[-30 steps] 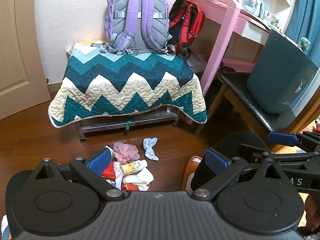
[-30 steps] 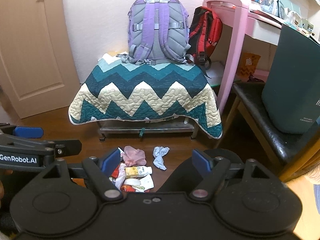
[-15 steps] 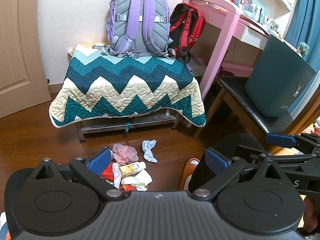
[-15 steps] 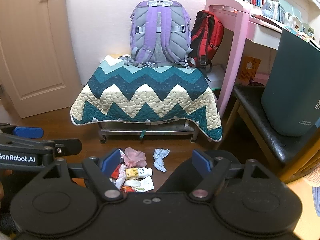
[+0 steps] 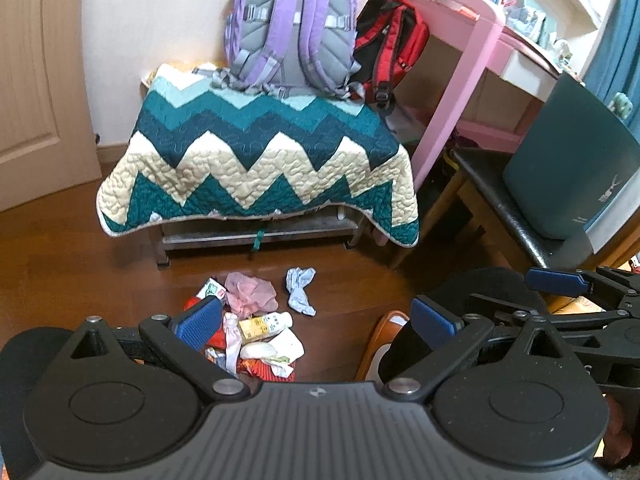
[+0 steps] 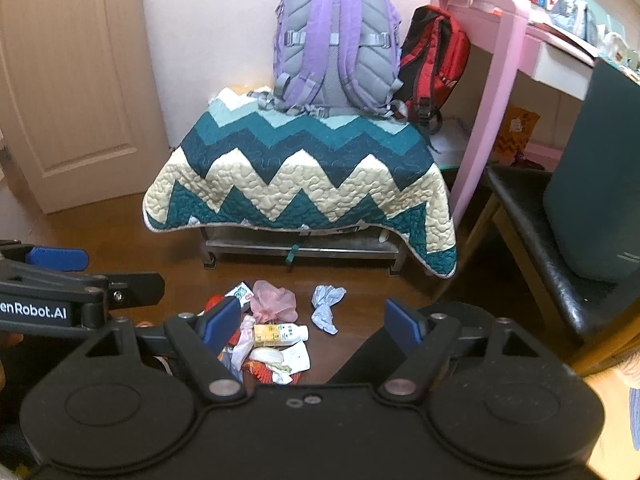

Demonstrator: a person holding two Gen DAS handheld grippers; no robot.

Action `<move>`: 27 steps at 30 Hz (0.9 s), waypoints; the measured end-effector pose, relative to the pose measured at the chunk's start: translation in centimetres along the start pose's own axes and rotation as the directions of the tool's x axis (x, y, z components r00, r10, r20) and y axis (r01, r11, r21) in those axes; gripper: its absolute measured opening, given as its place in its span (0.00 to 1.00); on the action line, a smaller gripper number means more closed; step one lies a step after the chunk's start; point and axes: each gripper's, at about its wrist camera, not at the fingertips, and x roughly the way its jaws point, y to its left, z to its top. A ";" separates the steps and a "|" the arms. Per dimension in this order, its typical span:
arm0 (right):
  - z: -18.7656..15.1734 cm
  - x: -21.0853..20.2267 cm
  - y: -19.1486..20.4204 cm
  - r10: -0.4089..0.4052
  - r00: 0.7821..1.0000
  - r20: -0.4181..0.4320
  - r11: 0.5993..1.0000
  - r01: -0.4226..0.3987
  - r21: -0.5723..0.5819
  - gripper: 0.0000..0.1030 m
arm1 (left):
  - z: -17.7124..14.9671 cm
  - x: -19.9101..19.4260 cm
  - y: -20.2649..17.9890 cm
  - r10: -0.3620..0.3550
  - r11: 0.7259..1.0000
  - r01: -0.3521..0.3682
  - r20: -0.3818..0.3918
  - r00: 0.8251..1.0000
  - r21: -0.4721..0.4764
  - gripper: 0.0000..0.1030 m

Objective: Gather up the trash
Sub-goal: 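Approach the trash pile on the floor with both tools, then grasp the pink mesh wrap with the left tool while the right tool grasps the grey tissue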

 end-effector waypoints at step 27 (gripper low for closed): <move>6.0 15.8 -2.4 0.097 0.985 -0.145 0.995 -0.099 -0.006 0.76 | 5.8 12.6 8.2 0.074 0.995 -0.077 -0.051 0.996 -0.062 0.98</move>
